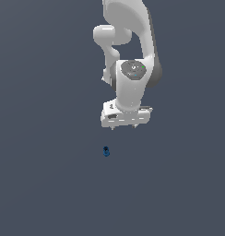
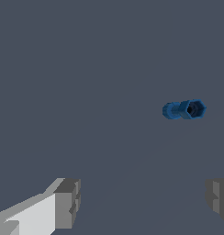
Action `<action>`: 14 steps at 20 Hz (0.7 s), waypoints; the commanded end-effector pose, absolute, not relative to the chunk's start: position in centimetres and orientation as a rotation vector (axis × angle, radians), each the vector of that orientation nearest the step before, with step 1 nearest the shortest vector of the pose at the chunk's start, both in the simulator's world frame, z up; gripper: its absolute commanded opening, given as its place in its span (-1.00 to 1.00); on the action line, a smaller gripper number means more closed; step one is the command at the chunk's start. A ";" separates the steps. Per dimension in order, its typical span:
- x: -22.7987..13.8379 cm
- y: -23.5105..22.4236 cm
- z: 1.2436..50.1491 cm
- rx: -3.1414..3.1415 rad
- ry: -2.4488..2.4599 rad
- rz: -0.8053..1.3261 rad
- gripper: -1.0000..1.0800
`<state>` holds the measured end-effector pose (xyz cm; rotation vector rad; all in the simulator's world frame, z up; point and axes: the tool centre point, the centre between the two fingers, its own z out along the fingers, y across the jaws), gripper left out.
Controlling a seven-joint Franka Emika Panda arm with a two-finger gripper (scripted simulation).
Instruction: Pick up the object and move it to a goal position.
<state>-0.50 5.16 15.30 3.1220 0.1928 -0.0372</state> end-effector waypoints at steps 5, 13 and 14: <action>-0.2 4.9 15.1 3.120 0.216 -0.037 0.92; 1.1 3.5 14.1 3.111 0.340 -0.031 0.92; 1.4 3.3 13.9 3.109 0.363 -0.030 0.92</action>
